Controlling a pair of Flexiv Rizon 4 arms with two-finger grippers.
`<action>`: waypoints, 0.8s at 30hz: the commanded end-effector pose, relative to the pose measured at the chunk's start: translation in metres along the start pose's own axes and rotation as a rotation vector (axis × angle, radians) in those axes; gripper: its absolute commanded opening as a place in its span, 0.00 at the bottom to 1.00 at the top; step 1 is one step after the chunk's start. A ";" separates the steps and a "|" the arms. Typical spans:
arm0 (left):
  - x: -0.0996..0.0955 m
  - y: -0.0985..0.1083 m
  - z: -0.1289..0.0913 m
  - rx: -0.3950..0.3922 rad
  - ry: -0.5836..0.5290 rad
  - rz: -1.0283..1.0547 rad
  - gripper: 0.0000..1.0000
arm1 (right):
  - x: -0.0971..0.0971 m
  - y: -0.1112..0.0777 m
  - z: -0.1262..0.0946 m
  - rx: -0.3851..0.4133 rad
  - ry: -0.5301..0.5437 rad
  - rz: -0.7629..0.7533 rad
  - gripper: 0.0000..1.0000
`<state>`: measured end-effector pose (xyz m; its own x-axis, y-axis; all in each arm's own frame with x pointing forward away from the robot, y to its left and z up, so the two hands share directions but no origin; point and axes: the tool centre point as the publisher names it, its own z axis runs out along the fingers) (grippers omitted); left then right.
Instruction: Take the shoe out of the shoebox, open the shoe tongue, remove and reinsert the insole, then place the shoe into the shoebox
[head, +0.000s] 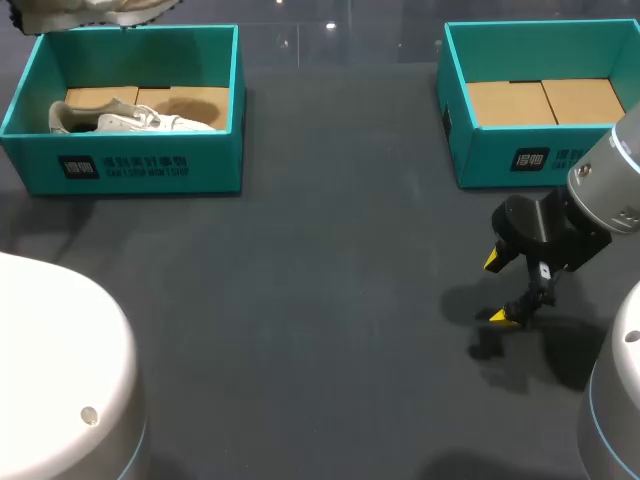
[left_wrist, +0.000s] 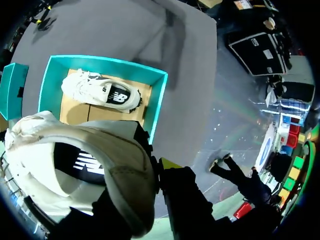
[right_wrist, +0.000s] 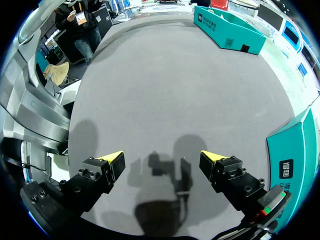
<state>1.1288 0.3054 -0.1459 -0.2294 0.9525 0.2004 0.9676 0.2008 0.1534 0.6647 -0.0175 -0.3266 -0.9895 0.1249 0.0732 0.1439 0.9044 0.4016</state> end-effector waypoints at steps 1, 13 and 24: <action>-0.003 0.006 0.022 -0.034 0.003 0.036 0.00 | 0.002 0.000 -0.001 0.001 -0.003 0.000 1.00; 0.000 0.015 0.025 -0.081 -0.032 0.114 0.00 | 0.002 0.000 -0.001 0.001 -0.003 0.000 1.00; -0.019 0.024 0.052 -0.030 -0.007 0.171 0.00 | 0.002 0.000 -0.001 0.001 -0.003 0.000 1.00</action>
<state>1.1456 0.3085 -0.1833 -0.0801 0.9739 0.2123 0.9825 0.0412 0.1817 0.6646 -0.0175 -0.3265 -0.9895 0.1248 0.0732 0.1438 0.9044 0.4017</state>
